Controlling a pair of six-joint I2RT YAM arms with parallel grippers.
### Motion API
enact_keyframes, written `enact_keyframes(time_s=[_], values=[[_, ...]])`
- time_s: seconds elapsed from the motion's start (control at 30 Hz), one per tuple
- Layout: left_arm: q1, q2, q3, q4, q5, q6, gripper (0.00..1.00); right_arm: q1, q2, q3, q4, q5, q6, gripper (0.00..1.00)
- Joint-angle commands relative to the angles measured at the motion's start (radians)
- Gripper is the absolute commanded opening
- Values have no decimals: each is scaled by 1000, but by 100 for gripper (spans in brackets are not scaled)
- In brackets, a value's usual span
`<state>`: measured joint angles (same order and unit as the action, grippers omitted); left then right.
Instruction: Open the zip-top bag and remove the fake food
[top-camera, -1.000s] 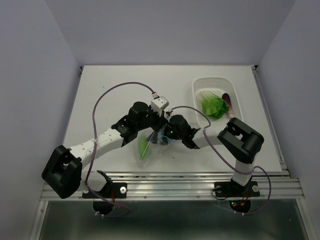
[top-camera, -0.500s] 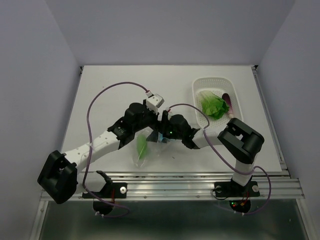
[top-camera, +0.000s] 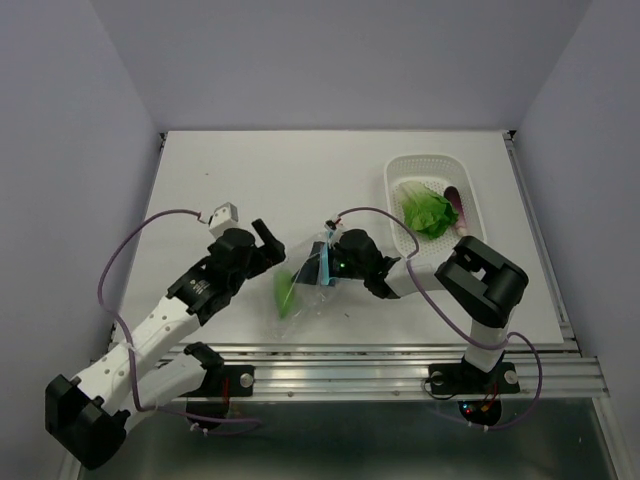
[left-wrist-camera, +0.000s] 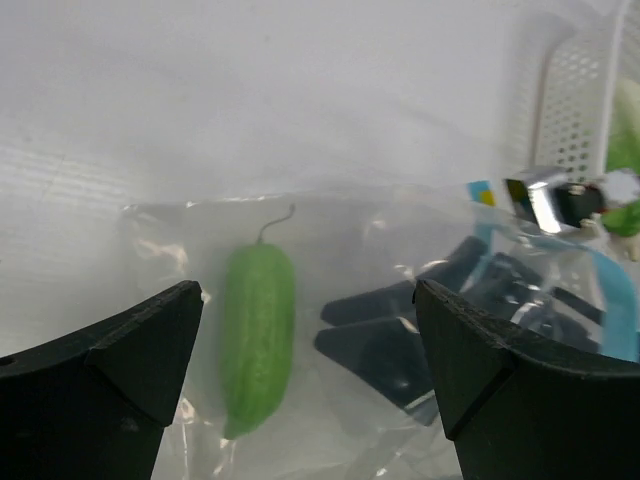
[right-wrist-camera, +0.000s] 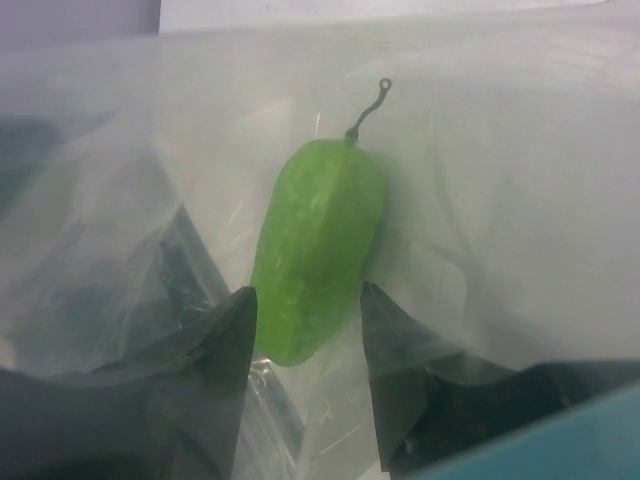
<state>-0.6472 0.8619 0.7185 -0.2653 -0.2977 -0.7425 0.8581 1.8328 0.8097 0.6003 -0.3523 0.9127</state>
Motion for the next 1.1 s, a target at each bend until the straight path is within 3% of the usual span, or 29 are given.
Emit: enact_keyframes(time_s=[0.0, 0.27, 0.37, 0.47, 0.5, 0.53, 0.63, 0.9, 1.07], values=[[70, -44, -167, -174, 45, -261, 99, 6, -7, -6, 69, -14, -8, 52], [100, -80, -344, -29, 163, -328, 99, 6, -10, -10, 78, -28, -11, 52], [104, -63, -389, 79, 207, -327, 86, 6, 3, -15, 112, -47, 2, 52], [104, -24, -407, 175, 239, -308, 64, 6, 16, 8, 90, -60, -9, 52], [106, -2, -403, 193, 235, -307, 49, 6, 25, 11, 89, -74, -12, 52], [106, 11, -396, 193, 229, -307, 40, 6, 28, 14, 84, -79, -17, 52], [107, 51, -366, 195, 210, -290, 19, 15, 40, 36, 32, -74, -37, 55], [107, 167, -340, 242, 226, -264, 0, 15, 49, 55, -93, 13, -54, 61], [109, 206, -343, 297, 262, -250, 0, 33, 85, 94, -93, 13, -34, 62]])
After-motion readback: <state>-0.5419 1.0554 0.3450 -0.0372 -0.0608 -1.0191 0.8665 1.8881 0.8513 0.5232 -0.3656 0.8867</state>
